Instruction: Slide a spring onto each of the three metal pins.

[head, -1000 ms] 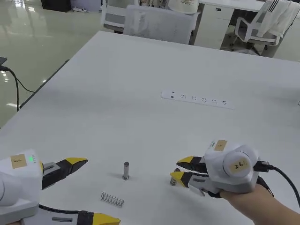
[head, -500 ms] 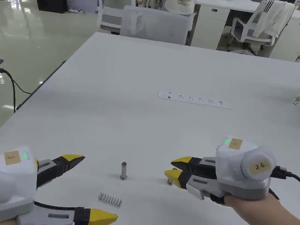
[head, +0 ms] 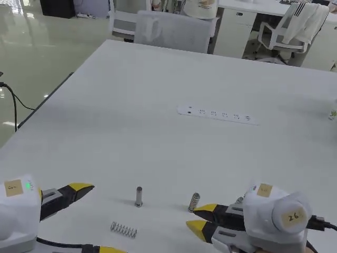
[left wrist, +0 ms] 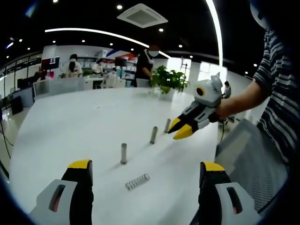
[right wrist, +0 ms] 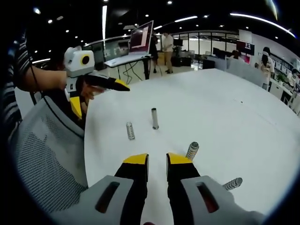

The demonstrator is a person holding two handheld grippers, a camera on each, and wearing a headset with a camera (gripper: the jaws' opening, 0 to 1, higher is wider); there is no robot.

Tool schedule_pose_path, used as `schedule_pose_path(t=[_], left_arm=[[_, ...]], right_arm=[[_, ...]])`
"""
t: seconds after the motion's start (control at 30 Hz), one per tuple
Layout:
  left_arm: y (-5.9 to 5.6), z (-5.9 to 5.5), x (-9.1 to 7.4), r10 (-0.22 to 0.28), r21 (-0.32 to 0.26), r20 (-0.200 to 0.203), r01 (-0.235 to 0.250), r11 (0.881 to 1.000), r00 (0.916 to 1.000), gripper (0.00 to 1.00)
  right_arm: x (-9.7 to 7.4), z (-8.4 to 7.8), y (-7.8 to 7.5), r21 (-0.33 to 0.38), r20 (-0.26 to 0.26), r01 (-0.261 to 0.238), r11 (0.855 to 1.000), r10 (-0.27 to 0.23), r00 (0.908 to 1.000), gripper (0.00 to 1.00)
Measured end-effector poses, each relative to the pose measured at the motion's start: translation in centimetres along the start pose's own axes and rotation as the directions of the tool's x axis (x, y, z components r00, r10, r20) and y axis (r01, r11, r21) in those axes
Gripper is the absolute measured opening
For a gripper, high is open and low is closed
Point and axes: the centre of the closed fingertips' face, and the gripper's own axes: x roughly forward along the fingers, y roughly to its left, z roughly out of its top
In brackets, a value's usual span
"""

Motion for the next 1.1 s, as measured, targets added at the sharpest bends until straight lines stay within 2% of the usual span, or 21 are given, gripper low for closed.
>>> schedule_pose_path(t=[0.17,0.47,0.53,0.8,0.97,1.1], left_arm=[[0.2,-0.1,-0.1,0.002,-0.002,-0.001,-0.002,1.000,1.0000,0.91],[0.2,-0.3,-0.3,0.001,-0.001,-0.009,-0.001,1.000,1.0000,0.91],[0.2,-0.3,-0.3,0.003,-0.002,-0.011,-0.003,1.000,0.9999,0.91],[0.4,-0.5,-0.7,0.010,-0.006,-0.013,-0.010,1.000,0.9999,0.90],[0.4,-0.6,-0.9,0.013,-0.007,-0.013,-0.013,1.000,0.9998,0.90],[0.4,-0.7,-1.0,0.015,-0.011,-0.014,-0.015,1.000,0.9998,0.90]], right_arm=[[0.7,0.4,1.0,-0.006,-0.002,-0.020,1.000,0.020,0.9998,0.13],[3.7,3.6,3.6,-0.034,0.046,-0.081,0.996,0.083,0.9955,0.13],[4.3,3.9,4.2,-0.041,0.049,-0.094,0.995,0.096,0.9942,0.13],[6.9,4.3,6.3,-0.071,0.039,-0.133,0.989,0.136,0.9899,0.14],[8.4,4.0,6.6,-0.076,0.023,-0.139,0.987,0.141,0.9897,0.15],[9.8,3.1,6.4,-0.068,-0.011,-0.131,0.989,0.131,0.9913,0.15]])
